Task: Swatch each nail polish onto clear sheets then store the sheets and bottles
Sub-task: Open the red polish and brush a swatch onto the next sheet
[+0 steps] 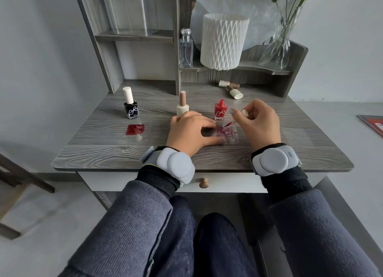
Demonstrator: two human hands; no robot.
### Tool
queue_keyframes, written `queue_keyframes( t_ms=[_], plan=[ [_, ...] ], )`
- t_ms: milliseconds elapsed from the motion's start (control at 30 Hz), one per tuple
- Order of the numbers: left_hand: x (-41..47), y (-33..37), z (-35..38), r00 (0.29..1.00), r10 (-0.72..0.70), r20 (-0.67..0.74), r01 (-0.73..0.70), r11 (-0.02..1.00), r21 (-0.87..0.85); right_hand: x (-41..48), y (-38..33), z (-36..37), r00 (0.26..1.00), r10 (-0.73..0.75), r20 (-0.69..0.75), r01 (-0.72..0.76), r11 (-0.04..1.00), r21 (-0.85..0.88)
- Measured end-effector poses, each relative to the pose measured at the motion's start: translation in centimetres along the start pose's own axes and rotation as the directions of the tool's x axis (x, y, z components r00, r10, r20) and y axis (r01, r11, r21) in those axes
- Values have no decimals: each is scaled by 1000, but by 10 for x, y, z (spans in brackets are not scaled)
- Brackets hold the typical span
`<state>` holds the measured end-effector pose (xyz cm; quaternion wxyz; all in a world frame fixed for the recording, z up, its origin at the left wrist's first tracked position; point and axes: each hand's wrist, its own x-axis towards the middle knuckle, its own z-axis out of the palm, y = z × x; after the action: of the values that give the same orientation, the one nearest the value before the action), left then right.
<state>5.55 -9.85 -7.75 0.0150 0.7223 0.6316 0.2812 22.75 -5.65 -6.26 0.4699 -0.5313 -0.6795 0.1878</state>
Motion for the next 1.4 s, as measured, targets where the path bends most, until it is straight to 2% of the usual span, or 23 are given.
queue_keyframes(
  t_ms=[233, 500, 800, 1033, 1233, 1400],
  plan=[
    [0, 0, 0, 1000, 3, -2, -3, 1000, 13, 1, 2, 2, 996, 28, 81, -23, 998, -65],
    [0, 0, 1, 1000, 5, -13, -4, 1000, 10, 0, 0, -1, 999, 22, -39, -22, 1000, 7],
    [0, 1, 0, 1000, -1, -19, 1, 1000, 18, 1, 3, 1, 999, 28, 37, -25, 997, -76],
    [-1, 2, -1, 1000, 0, -6, 0, 1000, 22, 1, 4, -1, 997, 30, -65, -31, 999, -14],
    [-1, 2, -1, 1000, 2, -6, -2, 1000, 25, 2, 7, 1, 999, 39, -8, -40, 995, -87],
    [-1, 2, 0, 1000, 2, -13, -2, 1000, 5, 1, 6, 1, 999, 46, 5, -46, 996, -80]
  ],
)
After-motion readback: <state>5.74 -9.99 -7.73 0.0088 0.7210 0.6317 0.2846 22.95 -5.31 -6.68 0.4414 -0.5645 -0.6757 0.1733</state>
